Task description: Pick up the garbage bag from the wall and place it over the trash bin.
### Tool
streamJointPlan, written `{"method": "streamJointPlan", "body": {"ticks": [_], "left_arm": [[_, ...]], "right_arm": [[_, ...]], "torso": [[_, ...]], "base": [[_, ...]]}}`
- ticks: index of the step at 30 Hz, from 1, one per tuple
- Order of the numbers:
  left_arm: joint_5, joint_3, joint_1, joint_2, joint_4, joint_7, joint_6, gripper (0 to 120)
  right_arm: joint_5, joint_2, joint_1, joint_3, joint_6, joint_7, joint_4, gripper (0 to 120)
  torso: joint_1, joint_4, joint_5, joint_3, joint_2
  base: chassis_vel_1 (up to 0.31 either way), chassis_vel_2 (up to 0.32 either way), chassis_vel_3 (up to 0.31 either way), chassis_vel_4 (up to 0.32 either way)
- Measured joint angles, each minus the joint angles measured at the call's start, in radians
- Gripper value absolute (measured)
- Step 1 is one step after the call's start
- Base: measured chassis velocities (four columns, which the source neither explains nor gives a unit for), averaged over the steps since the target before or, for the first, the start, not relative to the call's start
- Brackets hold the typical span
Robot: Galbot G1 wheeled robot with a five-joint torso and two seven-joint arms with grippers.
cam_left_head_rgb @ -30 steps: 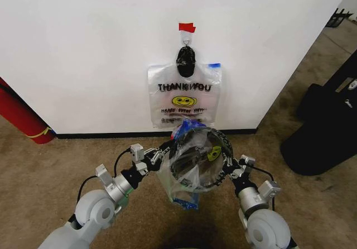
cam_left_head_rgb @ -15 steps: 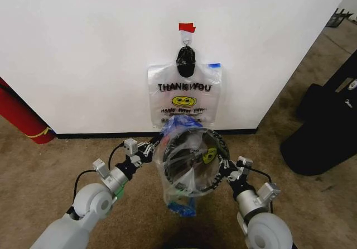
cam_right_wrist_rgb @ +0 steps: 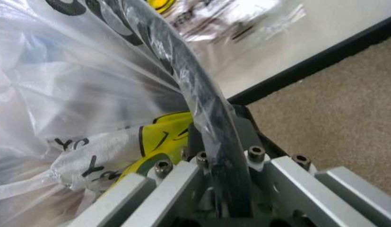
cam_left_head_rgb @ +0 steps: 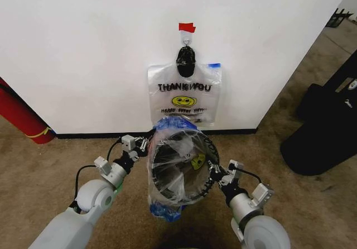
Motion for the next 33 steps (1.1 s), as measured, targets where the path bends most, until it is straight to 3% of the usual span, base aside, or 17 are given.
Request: {"method": "streamJointPlan", "body": {"ticks": [2, 4, 8, 12, 15, 19, 22, 29, 33], "left_arm": [[0.046, -0.011, 0.002, -0.002, -0.007, -0.074, -0.005, 23], [0.052, -0.012, 0.002, -0.002, -0.008, -0.086, -0.005, 26], [0.120, -0.007, 0.007, -0.022, -0.056, -0.267, 0.020, 45], [0.111, 0.011, 0.026, -0.026, -0.115, -0.282, 0.025, 55], [0.047, 0.071, 0.057, -0.026, -0.226, -0.259, 0.058, 70], [-0.005, 0.144, 0.072, -0.024, -0.299, -0.250, 0.101, 68], [-0.046, 0.226, 0.066, -0.021, -0.325, -0.244, 0.149, 56], [-0.062, 0.330, -0.006, -0.017, -0.249, -0.252, 0.229, 30], [-0.029, 0.379, -0.062, -0.032, -0.221, -0.343, 0.323, 15]], "right_arm": [[0.001, 0.014, 0.017, 0.002, 0.018, 0.011, -0.033, 0], [0.002, 0.017, 0.021, 0.003, 0.022, 0.013, -0.040, 0], [0.003, 0.048, 0.052, 0.005, 0.051, 0.043, -0.107, 0], [-0.009, 0.069, 0.071, -0.004, 0.063, 0.068, -0.140, 0], [-0.032, 0.093, 0.103, -0.025, 0.078, 0.111, -0.179, 0], [-0.047, 0.109, 0.127, -0.042, 0.084, 0.149, -0.198, 0], [-0.067, 0.121, 0.146, -0.060, 0.084, 0.187, -0.210, 0], [-0.154, 0.120, 0.152, -0.092, 0.101, 0.209, -0.214, 0], [-0.195, 0.115, 0.156, -0.108, 0.106, 0.209, -0.215, 0]], "torso": [[0.000, 0.0001, 0.0000, 0.000, 0.000], [0.000, 0.0001, 0.0000, 0.000, 0.000], [0.000, 0.0000, 0.0000, 0.000, 0.000], [0.000, 0.0000, 0.0001, 0.000, 0.000], [0.000, 0.0000, 0.0002, 0.000, 0.000], [0.000, 0.0001, 0.0001, 0.000, 0.000], [0.000, 0.0001, 0.0003, 0.000, 0.000], [0.000, 0.0001, 0.0000, 0.000, 0.000], [0.000, 0.0000, 0.0000, 0.000, 0.000]], "base": [[0.000, 0.000, 0.000, 0.000], [0.000, 0.000, 0.000, 0.000], [0.000, 0.000, 0.000, 0.000], [0.000, 0.000, 0.000, 0.000], [0.000, 0.000, 0.000, 0.000], [0.000, 0.000, 0.000, 0.000], [0.000, 0.000, 0.000, 0.000], [0.000, 0.000, 0.000, 0.000], [0.000, 0.000, 0.000, 0.000]]}}
